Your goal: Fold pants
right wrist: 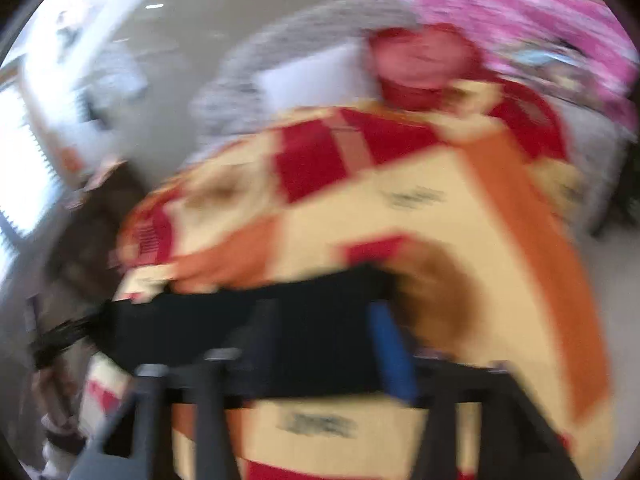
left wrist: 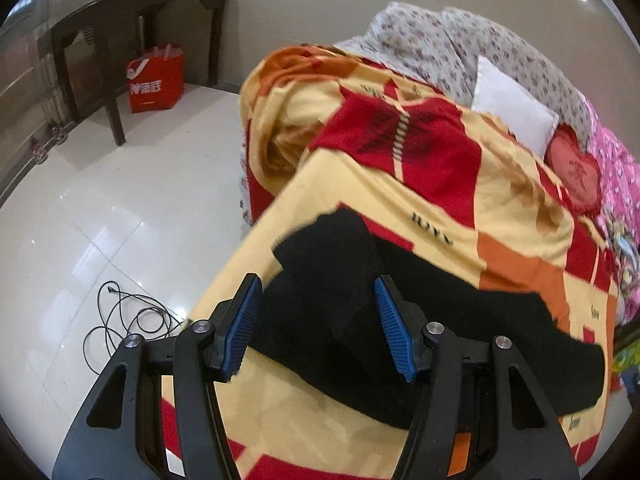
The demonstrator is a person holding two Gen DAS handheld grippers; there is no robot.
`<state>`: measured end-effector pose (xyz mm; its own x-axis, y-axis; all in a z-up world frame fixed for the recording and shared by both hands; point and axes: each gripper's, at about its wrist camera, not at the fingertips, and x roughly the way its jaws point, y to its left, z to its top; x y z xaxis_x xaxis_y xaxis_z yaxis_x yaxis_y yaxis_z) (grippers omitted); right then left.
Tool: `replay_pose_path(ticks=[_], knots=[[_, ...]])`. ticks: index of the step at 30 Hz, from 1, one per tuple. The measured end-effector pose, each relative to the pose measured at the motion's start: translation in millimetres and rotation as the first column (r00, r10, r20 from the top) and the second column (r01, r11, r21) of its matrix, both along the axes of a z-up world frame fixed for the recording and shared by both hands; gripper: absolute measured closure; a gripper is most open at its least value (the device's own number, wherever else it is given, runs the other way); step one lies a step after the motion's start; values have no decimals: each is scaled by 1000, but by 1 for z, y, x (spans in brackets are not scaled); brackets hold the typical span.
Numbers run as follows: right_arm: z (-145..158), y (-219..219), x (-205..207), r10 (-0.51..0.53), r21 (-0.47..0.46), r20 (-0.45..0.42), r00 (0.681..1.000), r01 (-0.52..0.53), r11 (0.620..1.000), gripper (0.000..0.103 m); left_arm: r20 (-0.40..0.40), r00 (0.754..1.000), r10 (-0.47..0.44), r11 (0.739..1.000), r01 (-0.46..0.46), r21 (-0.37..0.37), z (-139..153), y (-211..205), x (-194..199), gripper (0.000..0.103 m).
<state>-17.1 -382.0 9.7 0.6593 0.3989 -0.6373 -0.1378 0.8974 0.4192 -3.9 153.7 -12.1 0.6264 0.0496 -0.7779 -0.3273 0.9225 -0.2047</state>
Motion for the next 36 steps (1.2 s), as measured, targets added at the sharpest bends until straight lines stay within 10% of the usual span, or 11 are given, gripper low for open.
replay_pose_path(ticks=[10,12,15,22,28,33,36], knots=[[-57,203,127,407,58,-122,905,-402,914,43,-5,996,88,996,-88,-25,-6,24,6,44],[-68,218,133,446,103,-148,883,-435,895,71,-6,996,85,996,-85,-18,-7,26,9,44],[-64,224,129,446,49,-105,889,-443,895,91,0,995,98,994,-98,-46,-11,33,12,40],[-34,222,123,414,-125,-21,910,-413,902,95,-4,1000,-3,984,2,-177,-24,19,21,39],[-49,213,126,311,-220,-28,950,-309,925,95,-91,996,3,997,-10,-71,-49,9,16,39],[-27,180,126,228,-44,20,973,-227,973,95,-82,996,23,987,-35,-156,-42,30,6,39],[-3,205,120,397,67,72,915,-402,913,94,-69,997,15,994,-23,-109,-37,24,-2,39]])
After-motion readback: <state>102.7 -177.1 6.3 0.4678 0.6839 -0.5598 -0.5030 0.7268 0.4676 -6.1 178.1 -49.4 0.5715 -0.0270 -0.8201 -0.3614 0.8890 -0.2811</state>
